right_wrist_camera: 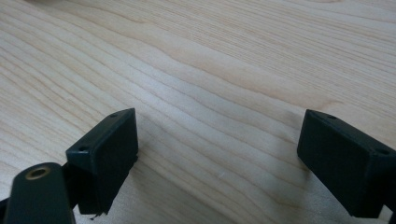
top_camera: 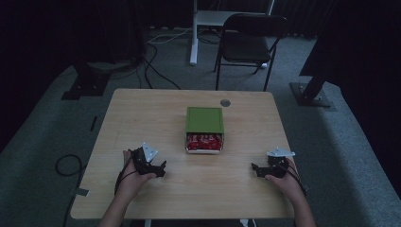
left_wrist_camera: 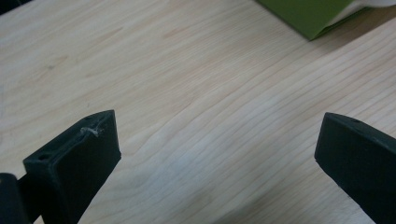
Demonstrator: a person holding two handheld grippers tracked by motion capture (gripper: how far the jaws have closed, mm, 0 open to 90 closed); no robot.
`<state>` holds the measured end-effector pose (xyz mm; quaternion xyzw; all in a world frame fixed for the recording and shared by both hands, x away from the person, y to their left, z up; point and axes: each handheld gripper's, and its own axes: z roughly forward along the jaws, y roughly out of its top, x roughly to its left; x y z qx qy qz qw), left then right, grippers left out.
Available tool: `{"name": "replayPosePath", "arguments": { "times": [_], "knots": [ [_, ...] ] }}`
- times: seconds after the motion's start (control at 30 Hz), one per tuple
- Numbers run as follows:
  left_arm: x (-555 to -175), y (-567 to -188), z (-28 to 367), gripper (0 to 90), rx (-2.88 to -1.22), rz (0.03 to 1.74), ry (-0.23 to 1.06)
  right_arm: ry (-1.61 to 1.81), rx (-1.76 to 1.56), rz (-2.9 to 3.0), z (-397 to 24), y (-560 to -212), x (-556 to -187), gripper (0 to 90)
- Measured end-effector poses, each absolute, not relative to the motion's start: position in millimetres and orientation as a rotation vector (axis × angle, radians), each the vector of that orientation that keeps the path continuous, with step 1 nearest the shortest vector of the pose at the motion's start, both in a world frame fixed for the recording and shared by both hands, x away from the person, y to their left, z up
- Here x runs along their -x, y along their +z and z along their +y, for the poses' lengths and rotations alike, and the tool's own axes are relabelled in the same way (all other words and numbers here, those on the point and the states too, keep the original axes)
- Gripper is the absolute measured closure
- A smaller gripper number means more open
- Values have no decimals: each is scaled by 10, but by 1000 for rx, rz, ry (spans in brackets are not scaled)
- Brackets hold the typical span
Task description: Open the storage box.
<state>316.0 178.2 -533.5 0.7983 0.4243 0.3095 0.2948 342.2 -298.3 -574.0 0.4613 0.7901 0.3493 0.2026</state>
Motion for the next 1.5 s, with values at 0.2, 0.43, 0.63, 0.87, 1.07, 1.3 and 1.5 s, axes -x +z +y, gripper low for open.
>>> {"name": "replayPosePath", "arguments": {
  "times": [0.2,0.43,0.63,0.87,1.07,1.3,1.5],
  "knots": [
    [-3135,-5267,1668,8,-2134,1068,843,976,-1289,2205,-2982,-5740,-3421,120],
    [-3111,-5208,1550,8,-2158,1011,846,975,-1290,2206,-2981,-5740,-3421,120],
    [-3078,-5170,1427,8,-2175,945,846,975,-1288,2206,-2982,-5740,-3422,120],
    [-3035,-5140,1281,8,-2207,877,837,975,-1290,2205,-2981,-5740,-3421,120],
    [-3012,-5115,1173,8,-2221,817,836,975,-1291,2206,-2981,-5740,-3421,120],
    [-2983,-5097,1049,8,-2228,751,837,975,-1291,2206,-2981,-5740,-3421,120],
    [-2964,-5094,954,8,-2248,690,843,975,-1289,2206,-2982,-5740,-3421,120]
  ]
}}
